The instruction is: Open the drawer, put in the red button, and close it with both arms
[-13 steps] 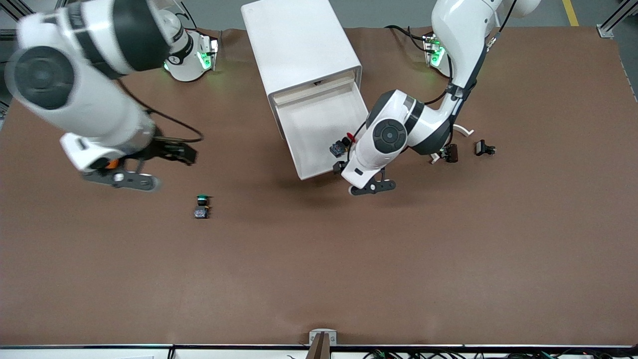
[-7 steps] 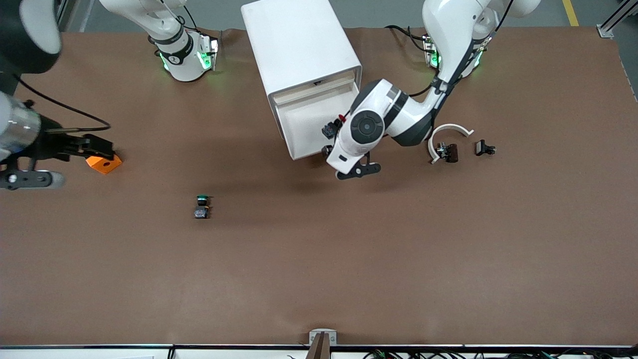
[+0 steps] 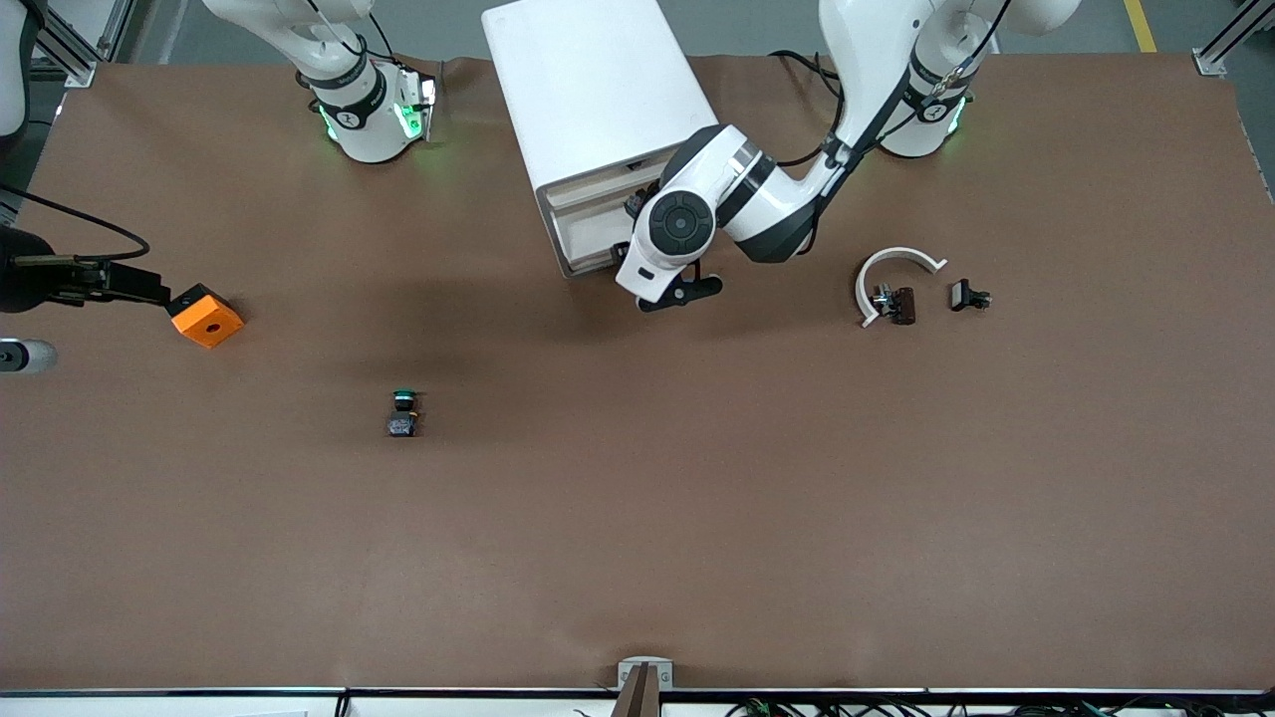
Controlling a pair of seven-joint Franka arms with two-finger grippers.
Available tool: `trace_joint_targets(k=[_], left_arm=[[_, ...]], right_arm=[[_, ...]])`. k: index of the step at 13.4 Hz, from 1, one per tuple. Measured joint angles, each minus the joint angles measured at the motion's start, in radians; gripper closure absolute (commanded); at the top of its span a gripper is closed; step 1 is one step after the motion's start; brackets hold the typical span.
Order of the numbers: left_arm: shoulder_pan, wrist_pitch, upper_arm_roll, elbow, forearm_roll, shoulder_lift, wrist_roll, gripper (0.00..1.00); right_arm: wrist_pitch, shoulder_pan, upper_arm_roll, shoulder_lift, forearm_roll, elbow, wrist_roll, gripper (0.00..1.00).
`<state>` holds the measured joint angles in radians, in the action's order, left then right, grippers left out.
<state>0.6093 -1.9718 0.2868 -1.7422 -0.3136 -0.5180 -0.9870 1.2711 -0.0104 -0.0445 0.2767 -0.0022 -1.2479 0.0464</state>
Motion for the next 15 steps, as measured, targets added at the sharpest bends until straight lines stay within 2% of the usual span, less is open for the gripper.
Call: trace_joint_targets(k=[5, 10, 12, 15], left_arm=[[0.023, 0.016, 0.017, -0.001, -0.115, -0.025, -0.043, 0.00], [0.003, 0.012, -0.006, 0.021, -0.187, -0.037, -0.115, 0.00], [-0.009, 0.013, -0.060, 0.063, -0.178, -0.036, -0.123, 0.00], [-0.056, 0.051, -0.148, 0.131, -0.045, -0.034, -0.123, 0.00]], right_arm=[[0.002, -0.027, 0.000, 0.000, 0.000, -0.006, 0.026, 0.00], [-0.010, -0.027, 0.001, -0.003, 0.000, -0.006, 0.012, 0.00], [-0.010, -0.027, 0.002, -0.008, 0.000, -0.006, 0.009, 0.00], [-0.047, -0.027, 0.010, -0.036, 0.000, -0.005, 0.008, 0.00]])
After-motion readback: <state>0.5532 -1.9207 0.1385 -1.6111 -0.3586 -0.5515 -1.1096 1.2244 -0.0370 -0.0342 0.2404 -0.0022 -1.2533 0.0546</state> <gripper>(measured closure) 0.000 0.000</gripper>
